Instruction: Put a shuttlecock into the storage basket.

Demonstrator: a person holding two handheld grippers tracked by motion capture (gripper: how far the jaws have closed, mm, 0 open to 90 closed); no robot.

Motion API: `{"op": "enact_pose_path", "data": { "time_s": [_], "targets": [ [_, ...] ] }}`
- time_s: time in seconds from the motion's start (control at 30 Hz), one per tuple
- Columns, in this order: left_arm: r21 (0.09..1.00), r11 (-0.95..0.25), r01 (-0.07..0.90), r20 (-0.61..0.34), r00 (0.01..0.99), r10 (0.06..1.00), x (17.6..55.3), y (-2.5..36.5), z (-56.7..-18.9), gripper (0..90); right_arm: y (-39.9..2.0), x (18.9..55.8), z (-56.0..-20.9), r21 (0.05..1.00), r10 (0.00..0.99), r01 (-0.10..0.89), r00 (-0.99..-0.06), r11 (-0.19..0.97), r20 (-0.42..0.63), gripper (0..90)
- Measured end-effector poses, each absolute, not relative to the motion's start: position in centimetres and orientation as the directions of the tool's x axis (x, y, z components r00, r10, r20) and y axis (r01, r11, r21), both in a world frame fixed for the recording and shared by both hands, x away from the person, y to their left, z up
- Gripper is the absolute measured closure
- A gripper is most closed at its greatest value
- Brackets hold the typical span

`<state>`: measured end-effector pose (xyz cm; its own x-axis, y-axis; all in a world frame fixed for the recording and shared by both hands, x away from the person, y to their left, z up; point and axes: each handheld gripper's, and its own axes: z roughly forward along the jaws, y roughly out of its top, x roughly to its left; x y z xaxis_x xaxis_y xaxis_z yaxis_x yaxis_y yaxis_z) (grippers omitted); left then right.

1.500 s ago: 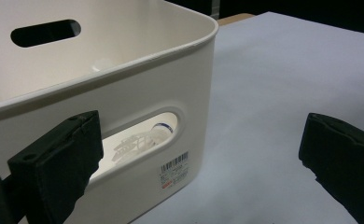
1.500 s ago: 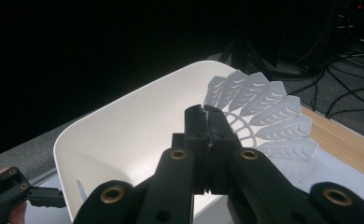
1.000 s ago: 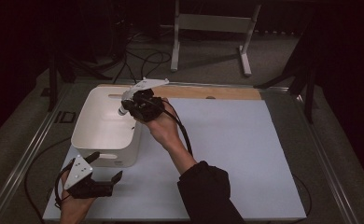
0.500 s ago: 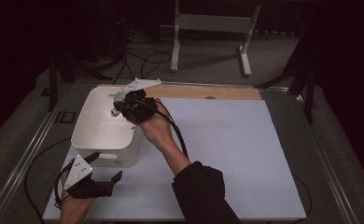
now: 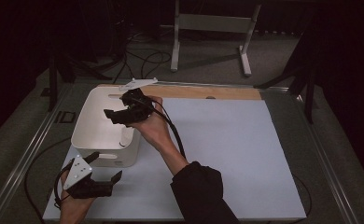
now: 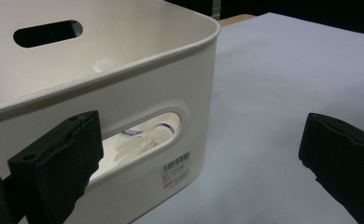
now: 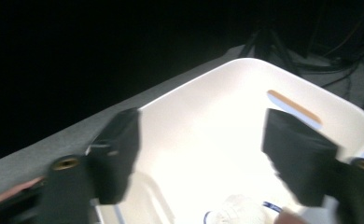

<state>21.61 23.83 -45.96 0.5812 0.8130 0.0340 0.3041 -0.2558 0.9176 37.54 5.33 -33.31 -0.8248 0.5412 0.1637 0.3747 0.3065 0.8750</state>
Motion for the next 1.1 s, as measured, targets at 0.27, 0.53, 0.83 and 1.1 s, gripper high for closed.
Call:
{"op": "enact_pose_path", "data": {
  "time_s": [0.27, 0.53, 0.83, 1.1],
  "targets": [
    [0.917, -0.258, 0.303, 0.036, 0.582, 0.812, 21.6, 23.8, -46.0, 0.5, 4.7, 37.6, -33.5, 0.875, 0.559, 0.363, -0.818, 0.319, 0.135, 13.7],
    [0.918, -0.257, 0.303, 0.036, 0.582, 0.812, 21.6, 23.7, -46.0, 0.5, 4.5, 37.7, -33.9, 0.87, 0.551, 0.348, -0.827, 0.348, 0.11, 12.5],
    [0.917, -0.257, 0.304, 0.035, 0.582, 0.812, 21.6, 23.7, -46.0, 0.5, 3.8, 37.8, -34.4, 0.867, 0.555, 0.339, -0.827, 0.364, 0.09, 10.3],
    [0.916, -0.26, 0.306, 0.035, 0.583, 0.812, 21.7, 23.7, -46.1, 0.6, 2.9, 37.8, -34.7, 0.87, 0.584, 0.342, -0.808, 0.355, 0.079, 9.2]
  ]
}}
